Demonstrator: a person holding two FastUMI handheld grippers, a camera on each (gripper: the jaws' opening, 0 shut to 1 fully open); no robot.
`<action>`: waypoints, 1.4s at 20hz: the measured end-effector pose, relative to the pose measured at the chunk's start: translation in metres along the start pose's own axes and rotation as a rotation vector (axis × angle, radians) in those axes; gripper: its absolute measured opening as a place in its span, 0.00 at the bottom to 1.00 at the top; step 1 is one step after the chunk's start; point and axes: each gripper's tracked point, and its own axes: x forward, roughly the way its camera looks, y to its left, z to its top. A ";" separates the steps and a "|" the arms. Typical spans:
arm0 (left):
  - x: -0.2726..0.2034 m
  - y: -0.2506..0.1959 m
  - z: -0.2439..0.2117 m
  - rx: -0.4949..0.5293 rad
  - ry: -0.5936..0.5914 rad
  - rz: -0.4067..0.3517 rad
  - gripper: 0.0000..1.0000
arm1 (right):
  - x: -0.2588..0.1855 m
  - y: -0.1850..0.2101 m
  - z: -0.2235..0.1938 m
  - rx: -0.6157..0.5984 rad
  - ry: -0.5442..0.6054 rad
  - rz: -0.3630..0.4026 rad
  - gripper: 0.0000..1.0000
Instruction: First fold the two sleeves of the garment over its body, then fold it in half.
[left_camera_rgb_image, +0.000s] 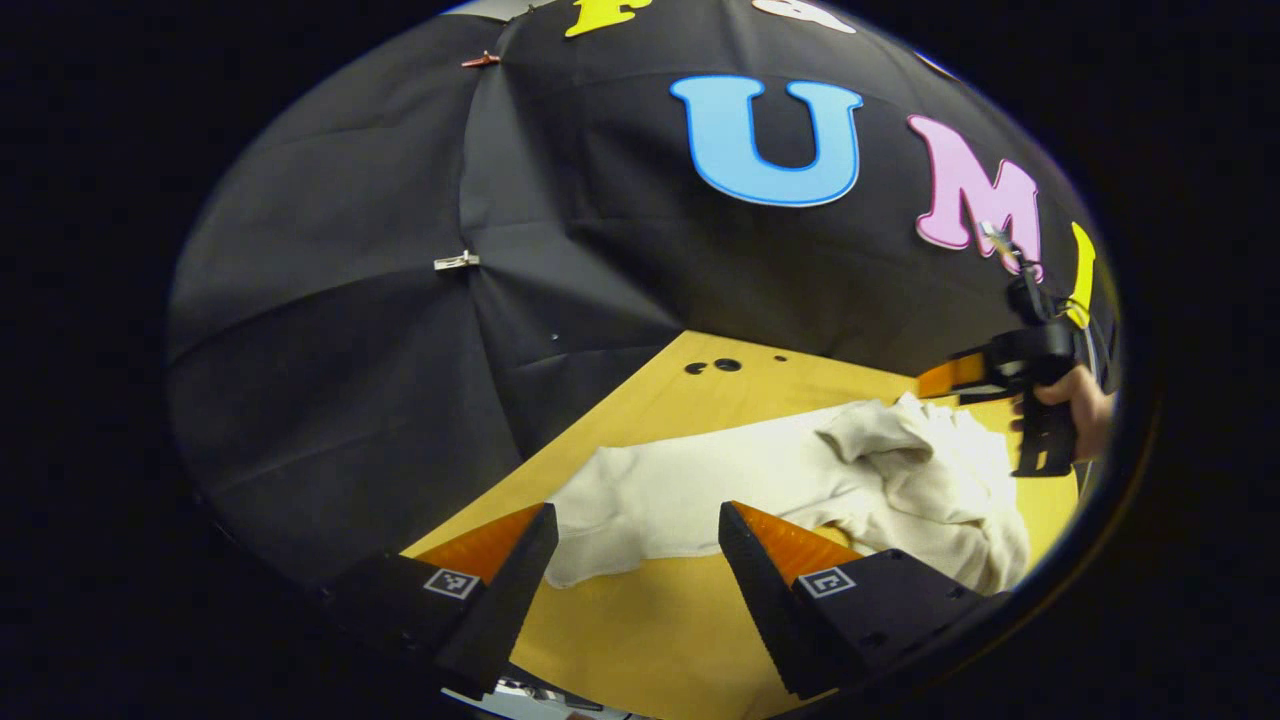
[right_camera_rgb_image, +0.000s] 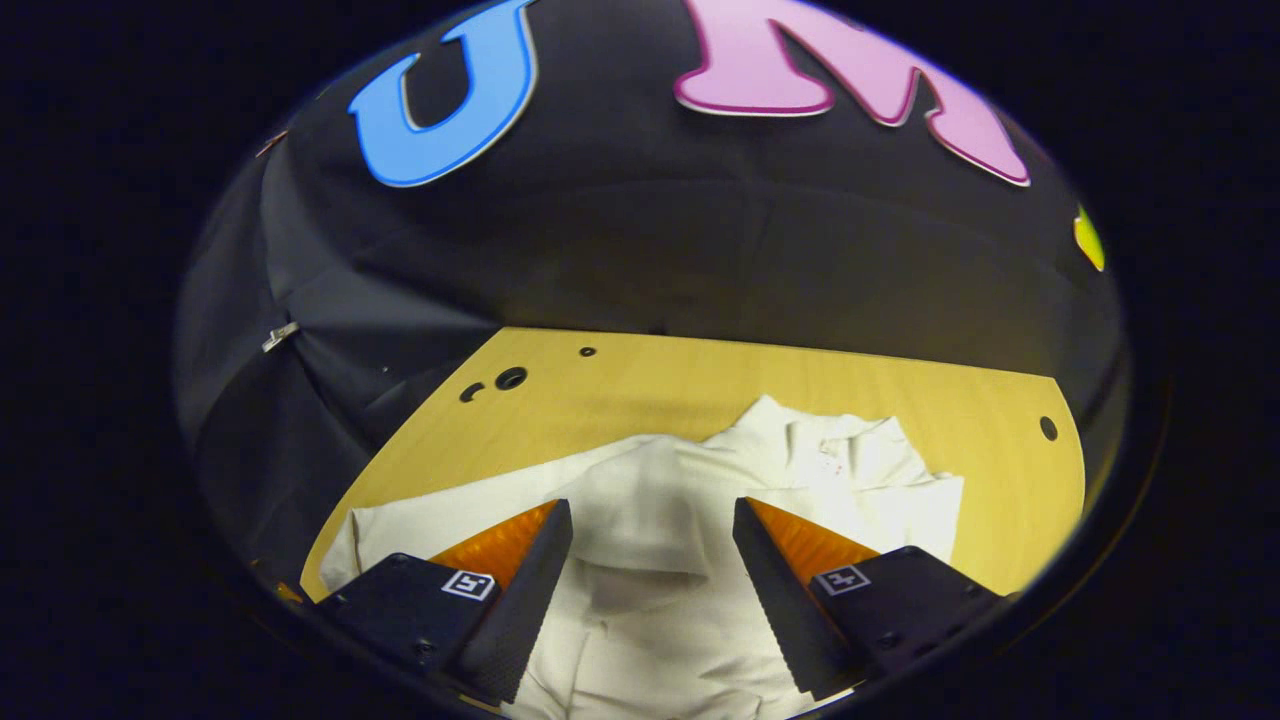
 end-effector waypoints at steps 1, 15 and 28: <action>0.009 0.011 -0.005 0.003 0.010 0.018 1.00 | -0.005 -0.015 0.002 0.010 -0.006 -0.020 0.99; 0.100 0.070 -0.059 0.037 0.146 0.022 0.99 | -0.127 -0.208 -0.033 0.128 -0.038 -0.308 0.99; 0.113 0.037 -0.085 -0.023 0.232 -0.087 0.64 | -0.176 -0.245 -0.074 0.172 -0.028 -0.355 0.99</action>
